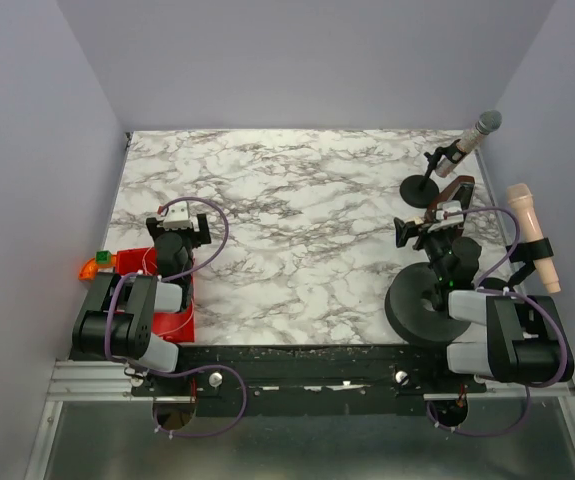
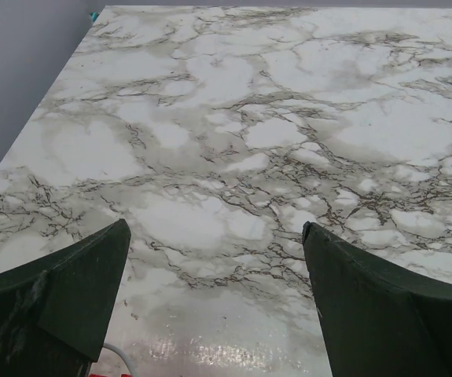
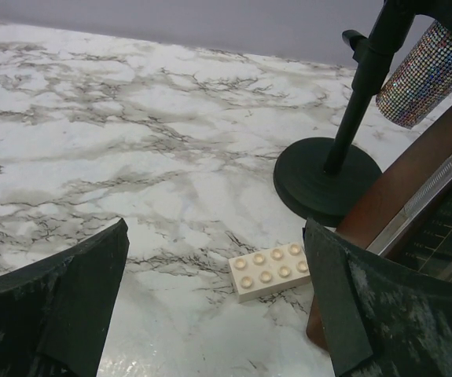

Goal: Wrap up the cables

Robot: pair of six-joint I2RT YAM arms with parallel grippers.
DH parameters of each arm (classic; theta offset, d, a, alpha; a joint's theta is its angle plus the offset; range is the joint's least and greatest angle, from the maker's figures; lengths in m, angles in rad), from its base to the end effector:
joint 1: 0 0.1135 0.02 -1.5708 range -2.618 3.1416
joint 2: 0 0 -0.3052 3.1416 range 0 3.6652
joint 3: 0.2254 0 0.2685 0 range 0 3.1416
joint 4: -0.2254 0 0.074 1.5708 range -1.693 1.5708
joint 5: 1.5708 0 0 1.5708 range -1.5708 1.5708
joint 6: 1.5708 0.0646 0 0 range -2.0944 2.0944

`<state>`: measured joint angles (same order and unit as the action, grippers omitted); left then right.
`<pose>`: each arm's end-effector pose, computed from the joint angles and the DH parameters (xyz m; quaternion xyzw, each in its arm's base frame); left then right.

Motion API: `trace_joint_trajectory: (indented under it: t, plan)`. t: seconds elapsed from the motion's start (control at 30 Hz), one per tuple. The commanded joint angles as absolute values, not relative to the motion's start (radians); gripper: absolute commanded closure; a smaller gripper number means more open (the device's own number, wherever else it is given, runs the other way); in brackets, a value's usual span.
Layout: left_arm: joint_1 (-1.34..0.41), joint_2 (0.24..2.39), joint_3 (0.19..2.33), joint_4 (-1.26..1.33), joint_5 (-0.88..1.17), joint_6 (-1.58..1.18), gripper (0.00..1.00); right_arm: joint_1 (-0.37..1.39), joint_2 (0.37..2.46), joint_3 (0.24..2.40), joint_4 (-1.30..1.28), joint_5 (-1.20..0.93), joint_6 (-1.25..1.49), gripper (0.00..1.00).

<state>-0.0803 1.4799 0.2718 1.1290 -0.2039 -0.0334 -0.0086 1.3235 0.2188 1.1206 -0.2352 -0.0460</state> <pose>0.2782 -0.0093 0.1832 -0.0519 0.7321 0.0363 0.6782 0.2534 0.0129 0.2048 -0.0966 0.6949 0.0629 0.7098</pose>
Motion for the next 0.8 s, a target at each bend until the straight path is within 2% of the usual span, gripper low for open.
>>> trace_joint_trajectory:
  t: [0.0,0.27,0.33,0.47,0.67,0.77]
  plan:
    - [-0.077,1.474,0.267,1.18,-0.189,-0.034,0.01,-0.014,1.318,0.239,1.095,-0.272,-0.069,0.0]
    - [-0.077,1.471,0.268,1.173,-0.181,-0.034,0.01,-0.015,1.341,0.226,1.14,-0.221,-0.049,0.0]
    - [-0.077,1.445,0.296,1.1,-0.181,-0.034,0.01,-0.015,1.348,0.221,1.155,-0.209,-0.043,0.0]
    - [-0.075,1.368,0.527,0.625,-0.143,-0.011,0.01,-0.015,1.348,0.219,1.157,-0.207,-0.043,0.0]
    - [-0.074,1.235,0.77,0.133,0.055,0.182,0.05,-0.015,1.348,0.219,1.157,-0.206,-0.043,0.0]
    - [-0.066,1.226,0.975,-0.319,0.171,0.377,0.08,-0.015,1.347,0.221,1.155,-0.204,-0.043,0.0]
